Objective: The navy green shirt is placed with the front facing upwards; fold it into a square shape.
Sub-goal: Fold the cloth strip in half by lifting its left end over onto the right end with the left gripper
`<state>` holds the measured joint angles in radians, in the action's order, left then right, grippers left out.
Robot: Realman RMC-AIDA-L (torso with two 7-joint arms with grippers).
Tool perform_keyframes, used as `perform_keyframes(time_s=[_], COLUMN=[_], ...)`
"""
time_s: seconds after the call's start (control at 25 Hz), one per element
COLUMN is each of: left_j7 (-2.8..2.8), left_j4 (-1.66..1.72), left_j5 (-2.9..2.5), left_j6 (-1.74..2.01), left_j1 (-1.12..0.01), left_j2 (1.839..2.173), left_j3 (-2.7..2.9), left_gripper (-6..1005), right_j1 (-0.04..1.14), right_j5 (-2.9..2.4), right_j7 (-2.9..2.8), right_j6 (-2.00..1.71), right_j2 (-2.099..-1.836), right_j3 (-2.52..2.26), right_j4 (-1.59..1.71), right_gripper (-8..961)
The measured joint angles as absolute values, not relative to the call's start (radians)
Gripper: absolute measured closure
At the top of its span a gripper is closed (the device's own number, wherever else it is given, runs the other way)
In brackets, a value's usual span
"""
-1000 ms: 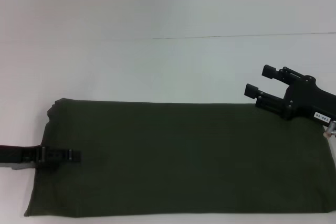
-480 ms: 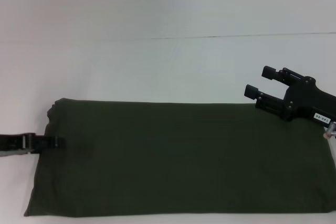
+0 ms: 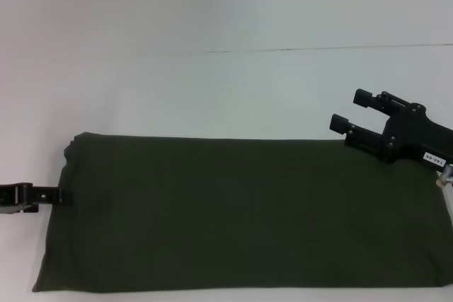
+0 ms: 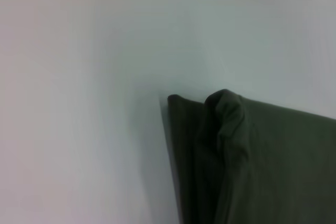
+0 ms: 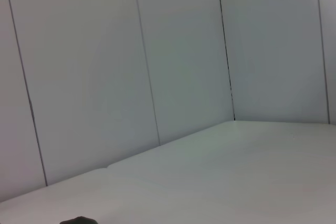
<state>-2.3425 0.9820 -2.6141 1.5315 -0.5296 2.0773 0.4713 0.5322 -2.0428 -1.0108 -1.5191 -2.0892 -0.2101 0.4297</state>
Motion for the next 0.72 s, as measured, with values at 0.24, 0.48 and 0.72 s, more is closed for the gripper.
perform_keyframes(time_s=[0.24, 0.48, 0.72], left_j7=[-2.337, -2.332, -2.332], left_j4=[0.972, 0.945, 0.942], left_j5=[-2.617, -2.618, -2.619], left_j6=[1.522, 1.506, 1.490], left_j1=[-0.527, -0.527, -0.524], left_j2=[2.082, 2.083, 2.083], left_j3=[0.474, 0.475, 0.490], left_gripper=[139, 139, 139], right_j1=[0.535, 0.537, 0.537], right_j5=[-2.042, -2.042, -2.042], right_j7=[-1.011, -1.011, -1.011], right_j6=[-1.518, -1.517, -1.517], right_j2=[-2.089, -2.089, -2.089], right_j3=[-0.210, -0.210, -0.210], right_j4=[0.430, 0.430, 0.429], right_gripper=[158, 158, 159])
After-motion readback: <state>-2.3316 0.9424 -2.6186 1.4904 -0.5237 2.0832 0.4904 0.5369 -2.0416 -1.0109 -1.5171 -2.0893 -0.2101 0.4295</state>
